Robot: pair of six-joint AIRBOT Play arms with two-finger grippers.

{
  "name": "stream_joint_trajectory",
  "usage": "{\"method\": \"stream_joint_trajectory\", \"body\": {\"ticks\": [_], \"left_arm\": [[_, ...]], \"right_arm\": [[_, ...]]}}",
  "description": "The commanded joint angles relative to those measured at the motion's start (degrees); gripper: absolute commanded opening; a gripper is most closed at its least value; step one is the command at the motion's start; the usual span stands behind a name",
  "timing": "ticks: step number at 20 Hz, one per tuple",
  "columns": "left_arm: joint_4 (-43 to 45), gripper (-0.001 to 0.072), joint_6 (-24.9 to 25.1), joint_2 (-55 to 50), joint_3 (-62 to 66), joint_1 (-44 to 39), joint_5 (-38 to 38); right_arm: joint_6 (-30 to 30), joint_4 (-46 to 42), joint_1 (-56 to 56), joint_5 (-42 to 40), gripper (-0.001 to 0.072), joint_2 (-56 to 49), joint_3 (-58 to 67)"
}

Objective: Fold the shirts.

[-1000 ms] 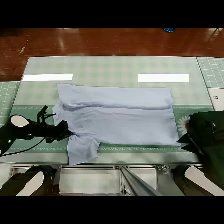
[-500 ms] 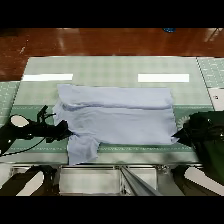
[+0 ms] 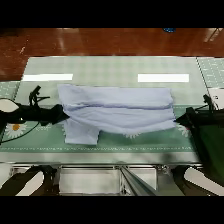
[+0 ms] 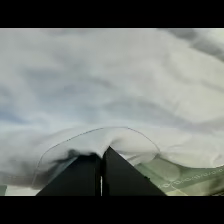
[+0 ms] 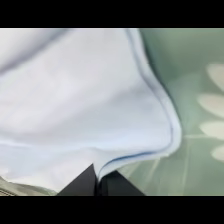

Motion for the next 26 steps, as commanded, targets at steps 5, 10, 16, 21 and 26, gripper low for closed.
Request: {"method": "stream_joint_trajectory", "body": {"ticks": [5,10,16,21,26], "left_arm": [[2.6,0.0017,1.0,-16.3,20.9,0.0,-0.5],[2.3,0.0017,-2.0,-29.0,32.4,-1.4,2.8],[2.3,0.0017,-3.1,-38.4,43.8,-3.2,2.4],[2.8,0.0503,-3.4,-43.1,44.1,-4.2,-3.0],[3.8,0.0504,-1.0,-40.0,49.7,2.7,-18.1]], "right_arm": [[-4.1,14.7,0.3,-6.3,0.0023,-0.6,6.8],[-6.1,17.3,3.5,-8.4,0.0023,-7.2,11.4],[-3.3,16.7,7.8,-13.4,0.0023,-16.6,19.9],[-5.4,16.0,7.7,-14.9,0.0415,-20.1,20.3],[-3.2,7.4,0.9,-8.7,0.0414,-16.7,25.8]]}}
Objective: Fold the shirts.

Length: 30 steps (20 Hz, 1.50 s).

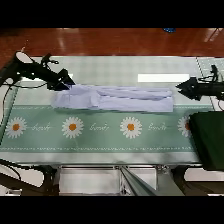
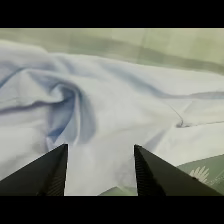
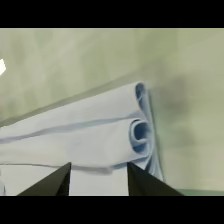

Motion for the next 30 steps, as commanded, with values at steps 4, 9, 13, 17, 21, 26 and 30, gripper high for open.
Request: {"method": "stream_joint_trajectory", "body": {"ticks": [4,9,13,17,21,26,30], "left_arm": [[2.9,0.0504,1.7,15.7,-1.9,5.2,-5.0],[4.4,0.0504,1.4,38.5,-25.9,-6.5,19.8],[3.7,0.0504,0.8,41.7,-32.4,-16.2,21.0],[3.7,0.0504,-1.2,41.4,-32.3,-20.5,24.1],[3.7,0.0504,-1.2,41.4,-32.3,-20.4,24.1],[3.3,0.0497,-1.1,41.1,-32.3,-20.4,24.2],[3.3,0.0016,2.7,40.9,-32.3,-21.0,23.9]], "right_arm": [[-0.3,-8.6,-9.0,5.9,0.0414,5.8,3.0],[3.8,-8.0,-5.8,-1.7,0.0414,5.7,-4.9],[5.0,-8.2,0.7,-4.1,0.0420,3.7,-6.2],[5.6,-8.2,4.4,-4.7,0.0424,-0.7,-6.2],[6.7,-8.2,7.7,-5.6,0.0424,-4.0,-6.2],[3.7,-2.3,13.0,-5.5,0.0114,-5.4,-5.5],[0.5,4.0,14.2,0.3,0.0023,-2.2,-1.2]]}}
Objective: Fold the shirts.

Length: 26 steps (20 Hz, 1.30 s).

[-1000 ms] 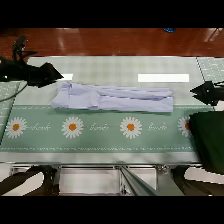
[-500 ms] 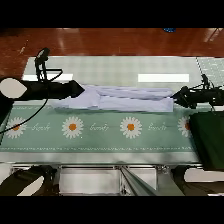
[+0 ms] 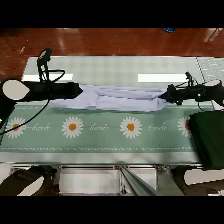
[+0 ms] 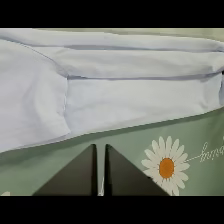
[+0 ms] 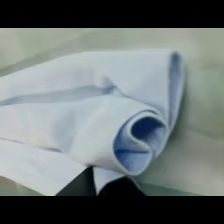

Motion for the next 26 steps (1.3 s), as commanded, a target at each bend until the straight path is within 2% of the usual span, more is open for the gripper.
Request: {"method": "stream_joint_trajectory", "body": {"ticks": [1,4,6,7,10,14,16,18,21,24,26], "left_arm": [[-0.1,0.0017,2.5,-0.2,0.1,-0.5,0.0],[-1.7,0.0017,2.5,-1.2,0.2,-1.5,1.4],[-2.6,0.0016,2.4,-4.8,1.9,-3.1,6.4],[-2.6,0.0017,1.6,-7.8,4.6,-3.8,6.4],[-2.6,0.0016,-0.9,-19.6,15.6,-8.4,2.9],[-3.7,0.0017,-3.3,-34.8,27.9,-19.3,-0.8],[-5.9,0.0016,-4.0,-40.7,31.6,-24.6,-1.6],[-11.8,0.0017,-2.9,-45.0,34.3,-29.4,-2.4],[-12.7,0.0016,-1.9,-48.5,37.0,-35.9,-2.3],[-12.7,0.0017,-1.9,-50.2,38.5,-38.1,-3.7],[-12.7,0.0017,-1.9,-49.8,38.5,-36.1,-5.5]], "right_arm": [[-2.4,3.8,1.1,3.7,0.0023,4.9,2.2],[-1.3,-4.3,1.1,6.3,0.0023,15.4,2.2],[-1.4,-4.9,1.2,7.1,0.0022,24.4,1.2],[-1.2,-5.0,1.2,7.1,0.0023,28.7,0.5],[2.0,-5.0,1.2,9.0,0.0022,40.2,-3.0],[5.0,-2.3,1.2,11.5,0.0023,49.9,-7.1],[5.8,-0.6,1.2,11.8,0.0022,53.1,-7.1],[7.0,-0.6,1.2,12.3,0.0023,54.8,-7.1],[7.1,0.8,1.2,14.1,0.0023,55.3,-7.1],[6.7,0.8,1.2,13.8,0.0023,55.3,-7.1],[6.7,0.8,1.2,13.7,0.0023,55.3,-7.1]]}}
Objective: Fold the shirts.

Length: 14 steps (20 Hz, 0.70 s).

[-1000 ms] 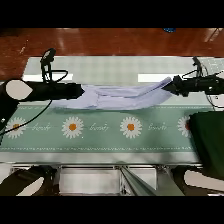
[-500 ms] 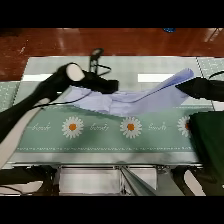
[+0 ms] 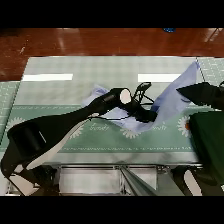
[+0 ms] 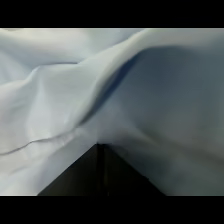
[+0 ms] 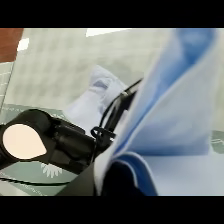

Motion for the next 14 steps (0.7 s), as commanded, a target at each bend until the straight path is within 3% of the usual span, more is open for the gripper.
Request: {"method": "stream_joint_trajectory", "body": {"ticks": [1,3,8,14], "left_arm": [[-0.8,0.0017,0.2,-0.3,1.1,1.6,-3.8],[1.6,0.0017,0.2,2.0,1.0,5.8,-7.1],[20.2,0.0017,-3.5,15.0,-0.9,19.6,-16.9],[31.0,0.0017,-4.6,41.4,-14.4,35.8,-18.0]], "right_arm": [[0.1,0.6,0.0,0.3,0.0023,0.4,0.0],[-0.9,2.5,0.0,0.7,0.0023,0.4,0.0],[-1.0,3.8,1.4,-1.7,0.0023,-0.8,0.0],[-1.8,3.9,22.8,-16.0,0.0023,-14.6,2.8]]}}
